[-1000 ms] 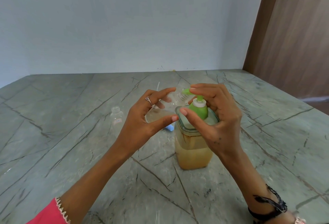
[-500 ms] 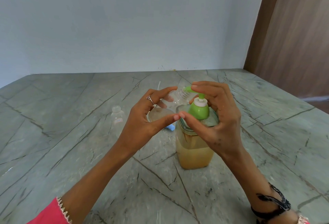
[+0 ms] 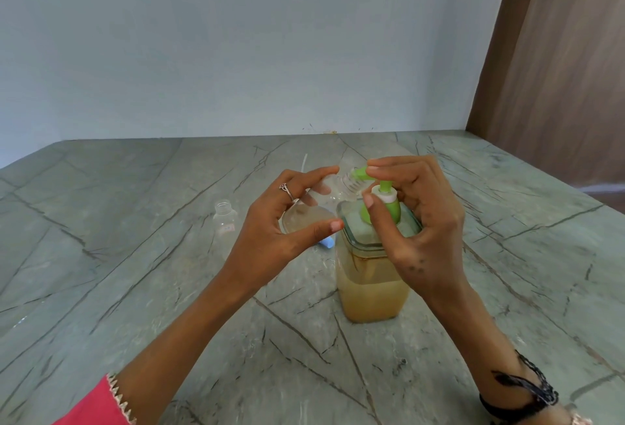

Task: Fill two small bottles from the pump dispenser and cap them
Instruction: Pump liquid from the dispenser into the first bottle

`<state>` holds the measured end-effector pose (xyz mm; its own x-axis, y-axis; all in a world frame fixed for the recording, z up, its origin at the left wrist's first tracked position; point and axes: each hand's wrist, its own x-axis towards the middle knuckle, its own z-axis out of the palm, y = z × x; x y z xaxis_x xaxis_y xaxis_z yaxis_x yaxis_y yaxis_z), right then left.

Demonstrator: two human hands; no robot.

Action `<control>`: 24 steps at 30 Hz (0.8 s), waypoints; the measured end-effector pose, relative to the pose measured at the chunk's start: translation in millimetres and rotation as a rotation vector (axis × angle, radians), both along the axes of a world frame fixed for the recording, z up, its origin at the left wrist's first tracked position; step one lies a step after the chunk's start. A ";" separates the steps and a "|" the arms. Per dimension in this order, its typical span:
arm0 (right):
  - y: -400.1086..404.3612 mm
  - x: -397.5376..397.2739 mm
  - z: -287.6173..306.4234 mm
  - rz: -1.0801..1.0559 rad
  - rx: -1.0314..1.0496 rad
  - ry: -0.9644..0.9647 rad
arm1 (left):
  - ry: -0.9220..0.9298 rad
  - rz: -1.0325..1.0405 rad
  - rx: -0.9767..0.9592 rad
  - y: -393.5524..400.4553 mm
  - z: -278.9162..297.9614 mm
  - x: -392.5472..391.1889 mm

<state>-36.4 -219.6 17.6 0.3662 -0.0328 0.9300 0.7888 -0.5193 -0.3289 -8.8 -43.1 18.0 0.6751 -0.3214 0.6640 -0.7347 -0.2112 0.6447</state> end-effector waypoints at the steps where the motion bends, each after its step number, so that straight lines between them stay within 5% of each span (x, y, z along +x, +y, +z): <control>1: 0.1 -0.2 -0.3 -0.001 -0.006 -0.002 | 0.000 0.000 0.000 -0.1 0.3 0.0; 24: 5.5 0.4 1.4 0.010 0.070 0.025 | -0.006 0.017 0.028 4.4 -0.3 -2.1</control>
